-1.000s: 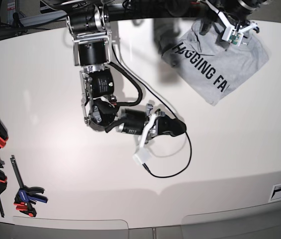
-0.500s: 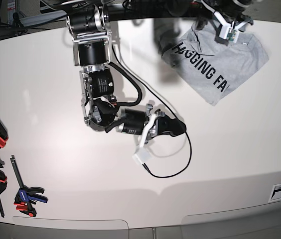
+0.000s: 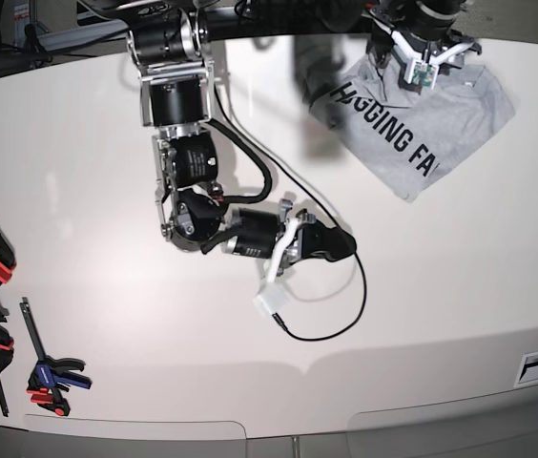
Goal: Fold the T-shirt properly
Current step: 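Lift the grasped edge with the left gripper, lay it flat, release, then reach the right gripper to the folded grey shirt and grasp it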
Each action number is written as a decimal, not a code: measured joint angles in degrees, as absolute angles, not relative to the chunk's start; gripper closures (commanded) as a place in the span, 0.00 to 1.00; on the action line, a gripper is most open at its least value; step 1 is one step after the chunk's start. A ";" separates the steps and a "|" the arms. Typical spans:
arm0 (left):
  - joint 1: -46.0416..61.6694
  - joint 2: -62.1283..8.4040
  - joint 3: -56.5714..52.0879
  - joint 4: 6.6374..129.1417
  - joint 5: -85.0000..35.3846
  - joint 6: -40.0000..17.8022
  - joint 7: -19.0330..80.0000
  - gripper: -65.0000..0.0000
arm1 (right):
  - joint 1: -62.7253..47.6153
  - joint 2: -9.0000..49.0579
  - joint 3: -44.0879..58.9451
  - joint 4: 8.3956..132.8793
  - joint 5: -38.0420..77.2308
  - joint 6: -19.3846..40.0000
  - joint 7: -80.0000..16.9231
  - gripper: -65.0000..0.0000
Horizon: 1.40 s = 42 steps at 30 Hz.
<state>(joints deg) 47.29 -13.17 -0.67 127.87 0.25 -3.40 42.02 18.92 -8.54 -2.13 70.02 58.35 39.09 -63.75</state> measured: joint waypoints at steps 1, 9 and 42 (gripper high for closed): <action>47.29 -13.17 -0.62 127.66 -0.27 -3.40 42.04 0.59 | 18.92 -8.56 -2.13 70.02 58.35 39.09 -63.75 1.00; 47.29 -13.17 -0.62 126.50 0.38 -3.42 44.58 1.00 | 18.92 -8.56 -2.13 70.02 58.33 39.09 -63.72 1.00; 53.80 -17.28 -0.64 128.79 16.78 -4.89 58.59 0.59 | 18.92 -8.58 -2.13 70.02 58.33 39.09 -63.77 1.00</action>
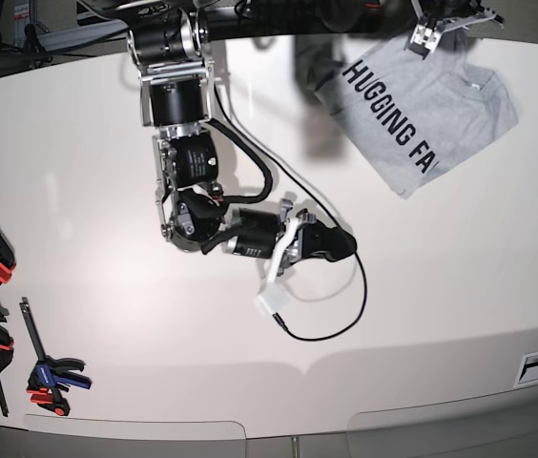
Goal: Fold the T-shirt properly
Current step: 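Reach the right gripper to the folded grey shirt and grasp it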
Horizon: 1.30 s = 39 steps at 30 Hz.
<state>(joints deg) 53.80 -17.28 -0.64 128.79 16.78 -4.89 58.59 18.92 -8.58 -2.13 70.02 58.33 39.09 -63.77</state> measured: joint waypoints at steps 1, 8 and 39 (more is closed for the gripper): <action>53.78 -17.28 -0.64 128.79 16.78 -4.89 59.11 0.58 | 18.92 -8.58 -2.13 70.02 58.35 39.09 -63.75 1.00; 55.13 -17.28 -0.64 128.86 22.92 -2.00 65.82 0.59 | 18.94 -8.56 -2.13 70.02 58.35 39.07 -65.06 1.00; 45.36 -21.61 -28.84 128.90 6.42 17.76 39.38 1.00 | 26.83 -8.25 -66.32 70.02 18.74 39.68 -35.09 1.00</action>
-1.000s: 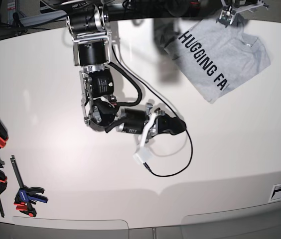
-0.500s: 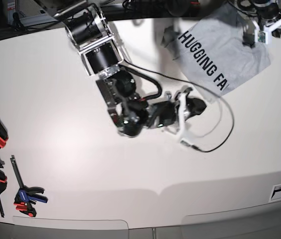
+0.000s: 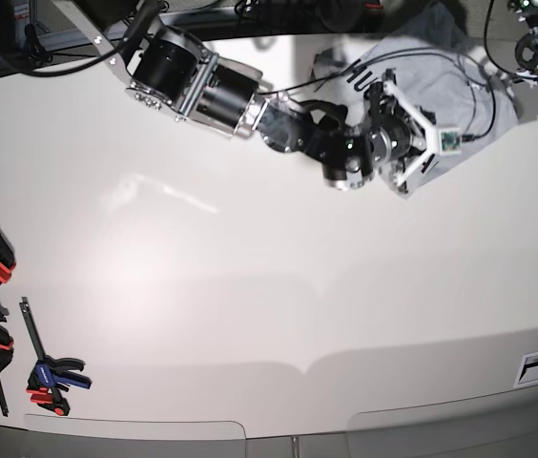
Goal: Fold the T-shirt properly
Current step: 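Reach the right gripper to the folded grey shirt and grasp it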
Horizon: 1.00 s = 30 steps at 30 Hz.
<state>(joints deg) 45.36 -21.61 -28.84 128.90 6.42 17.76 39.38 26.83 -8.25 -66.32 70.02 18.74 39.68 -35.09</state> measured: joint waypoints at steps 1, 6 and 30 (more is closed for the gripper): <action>45.39 -21.61 -28.84 128.90 6.22 17.76 39.38 1.00 | 26.76 -8.25 -67.55 70.02 17.96 39.68 -33.98 1.00; 45.36 -21.43 -28.84 128.90 6.20 17.76 39.38 1.00 | 26.48 -8.27 -69.93 68.95 17.78 39.68 -34.33 1.00; 45.36 -20.95 -28.84 128.90 6.17 17.76 39.16 1.00 | 21.85 -9.52 -27.00 52.88 12.23 24.16 -46.46 1.00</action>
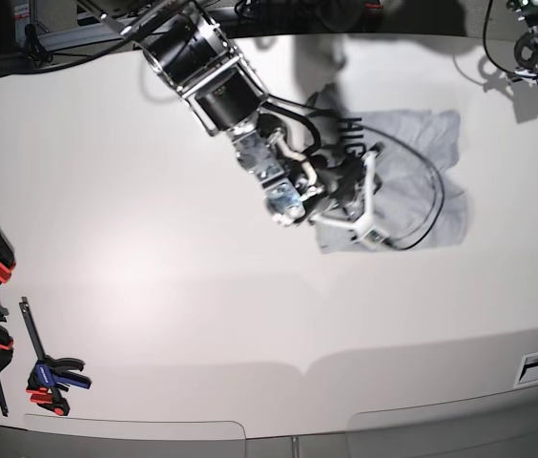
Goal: Fold the T-shirt properly
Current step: 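Reach the right gripper to the folded grey shirt and grasp it, then drag the shirt with the right gripper toward the right arm's side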
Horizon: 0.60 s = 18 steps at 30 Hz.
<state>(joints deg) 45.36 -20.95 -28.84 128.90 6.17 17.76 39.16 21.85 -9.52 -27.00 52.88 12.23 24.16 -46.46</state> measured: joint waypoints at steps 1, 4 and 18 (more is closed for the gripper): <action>45.39 -20.91 -28.84 128.90 6.15 17.74 39.18 1.00 | 21.71 -9.52 -23.79 53.39 10.55 24.12 -46.74 1.00; 45.39 -20.82 -28.84 128.90 6.11 17.76 39.20 1.00 | 21.74 -9.30 -14.11 55.40 5.17 23.49 -47.81 1.00; 45.36 -20.95 -28.84 128.90 2.92 17.56 38.98 1.00 | 21.21 7.79 20.82 59.16 6.92 22.04 -50.30 1.00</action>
<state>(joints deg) 45.36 -20.95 -28.84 128.90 2.92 17.56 38.98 21.21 7.79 20.82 59.16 6.92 22.04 -50.30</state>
